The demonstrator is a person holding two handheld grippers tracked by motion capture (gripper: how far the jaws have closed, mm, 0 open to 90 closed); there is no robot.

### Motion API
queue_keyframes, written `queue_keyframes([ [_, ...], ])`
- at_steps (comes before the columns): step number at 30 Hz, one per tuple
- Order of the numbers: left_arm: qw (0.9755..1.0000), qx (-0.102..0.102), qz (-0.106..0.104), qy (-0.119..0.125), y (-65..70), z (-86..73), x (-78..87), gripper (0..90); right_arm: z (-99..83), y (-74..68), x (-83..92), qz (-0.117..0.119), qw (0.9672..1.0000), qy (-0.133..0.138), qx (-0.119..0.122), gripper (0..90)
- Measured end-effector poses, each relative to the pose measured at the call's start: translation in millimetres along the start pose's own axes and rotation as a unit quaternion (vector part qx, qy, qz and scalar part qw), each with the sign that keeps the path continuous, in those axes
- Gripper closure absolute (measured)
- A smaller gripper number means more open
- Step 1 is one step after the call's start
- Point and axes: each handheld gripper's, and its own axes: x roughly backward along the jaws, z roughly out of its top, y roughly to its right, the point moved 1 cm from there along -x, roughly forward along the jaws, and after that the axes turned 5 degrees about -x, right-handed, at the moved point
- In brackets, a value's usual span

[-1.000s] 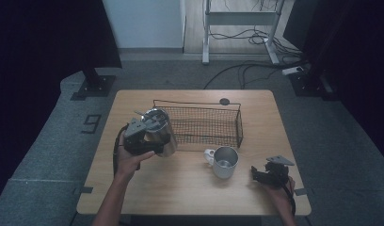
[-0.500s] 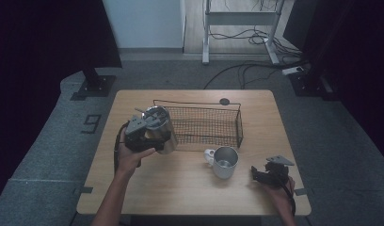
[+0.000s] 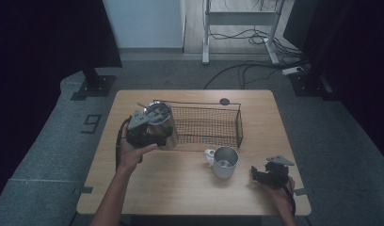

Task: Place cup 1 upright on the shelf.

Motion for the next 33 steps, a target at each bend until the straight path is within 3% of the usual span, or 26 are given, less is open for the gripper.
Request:
queue_keyframes([
  [11, 1.0, -0.004, 0.006, -0.004, -4.7, 7.8, -6.2, 4.3, 0.0, 0.1, 0.0, 0.0, 1.0, 0.0, 0.001, 13.5],
  [14, 1.0, 0.001, -0.004, -0.001, -5.2, 11.3, -7.5, 4.3, 0.0, 0.1, 0.1, 0.0, 1.0, 0.0, 0.001, 13.6],
  [18, 1.0, -0.002, -0.002, -0.004, -6.2, 12.4, -10.7, 4.3, 0.0, 0.2, 0.1, -0.001, 1.0, 0.0, 0.0, 13.6],
  [26, 0.9999, 0.01, -0.009, -0.01, -12.9, 15.5, -20.0, 4.3, 0.0, 0.4, 0.3, -0.001, 1.0, -0.001, 0.001, 13.9],
  [33, 0.9998, 0.013, -0.003, -0.012, -17.6, 19.5, -25.7, 4.3, 0.0, 0.5, 0.3, -0.001, 1.0, -0.001, 0.001, 13.9],
])
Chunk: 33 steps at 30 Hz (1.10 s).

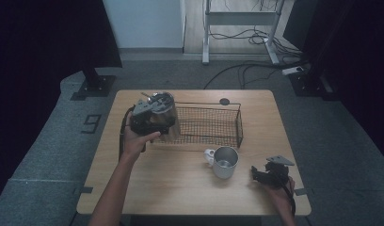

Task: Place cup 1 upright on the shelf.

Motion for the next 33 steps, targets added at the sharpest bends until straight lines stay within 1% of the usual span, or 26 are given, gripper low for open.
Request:
queue_keyframes([
  [5, 1.0, -0.001, 0.006, -0.002, -2.2, 3.4, -3.5, 4.3, 0.0, 0.1, 0.0, 0.0, 1.0, 0.0, 0.0, 13.8],
  [9, 1.0, -0.001, 0.005, 0.003, -3.0, 6.3, -6.2, 4.3, -0.1, 0.0, -0.2, 0.0, 1.0, 0.002, 0.001, 13.9],
  [15, 0.9999, -0.004, 0.01, 0.0, -3.3, 6.9, -11.1, 4.3, -0.1, 0.1, -0.2, 0.0, 1.0, 0.002, 0.001, 13.9],
  [24, 0.9999, -0.009, 0.006, -0.002, -1.5, 9.8, -19.1, 4.3, -0.1, 0.0, -0.3, 0.0, 1.0, 0.002, 0.0, 14.0],
  [29, 0.9999, -0.015, 0.002, 0.003, -2.9, 10.8, -25.2, 4.2, -0.2, 0.0, -0.2, 0.0, 1.0, 0.002, 0.0, 14.0],
  [33, 0.9999, -0.016, 0.005, 0.0, -3.9, 11.7, -28.6, 4.2, -0.2, 0.1, -0.2, 0.0, 1.0, 0.002, 0.0, 14.0],
])
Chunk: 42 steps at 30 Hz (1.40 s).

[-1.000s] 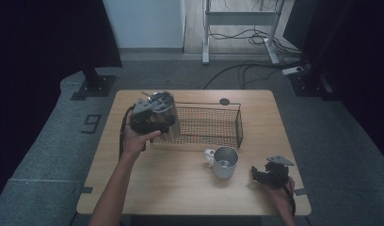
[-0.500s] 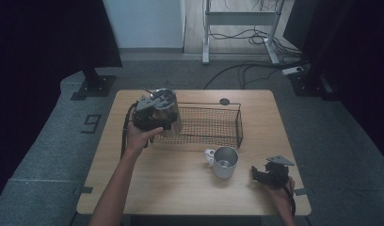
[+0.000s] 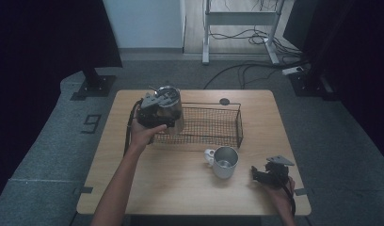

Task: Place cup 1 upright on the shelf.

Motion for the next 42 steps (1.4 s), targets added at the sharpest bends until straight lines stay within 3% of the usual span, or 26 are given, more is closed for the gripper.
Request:
queue_keyframes([
  [20, 0.9998, 0.008, 0.009, -0.016, -9.2, -1.6, -25.4, 4.2, 0.0, 0.0, 0.1, 0.0, 1.0, 0.0, -0.001, 14.1],
  [28, 0.9999, 0.013, 0.005, -0.01, -9.3, 1.6, -29.8, 4.2, 0.0, -0.1, 0.1, 0.0, 1.0, 0.0, -0.001, 14.1],
  [42, 0.9996, 0.009, 0.015, -0.023, -13.5, 2.9, -47.2, 4.2, 0.0, -0.2, 0.1, -0.001, 1.0, 0.0, 0.0, 14.2],
])
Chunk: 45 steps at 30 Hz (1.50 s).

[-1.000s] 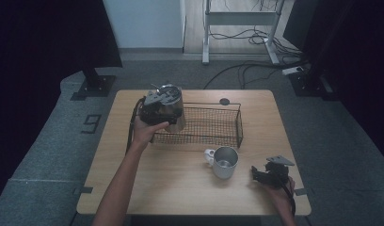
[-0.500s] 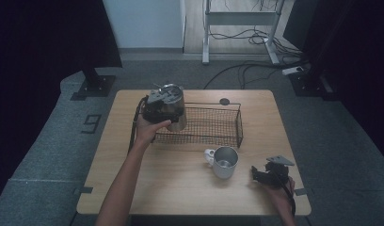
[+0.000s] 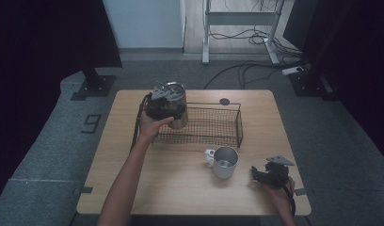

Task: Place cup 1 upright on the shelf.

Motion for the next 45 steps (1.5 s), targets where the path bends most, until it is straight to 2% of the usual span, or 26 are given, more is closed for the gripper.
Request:
queue_keyframes([
  [7, 0.9999, 0.005, 0.004, -0.011, -2.4, -4.5, -8.8, 4.2, 0.0, 0.0, 0.0, 0.0, 1.0, 0.0, 0.0, 14.2],
  [15, 0.9997, 0.002, 0.008, -0.023, -1.7, -8.7, -17.1, 4.2, 0.0, 0.1, 0.0, 0.0, 1.0, 0.0, 0.0, 14.2],
  [31, 0.9985, 0.02, 0.026, -0.045, -13.0, -30.1, -28.2, 4.2, 0.0, 0.0, 0.0, 0.0, 1.0, 0.0, 0.0, 14.2],
  [45, 0.9976, 0.03, 0.027, -0.056, -14.4, -42.0, -36.8, 4.2, 0.0, 0.0, 0.0, 0.0, 1.0, 0.0, 0.0, 14.2],
])
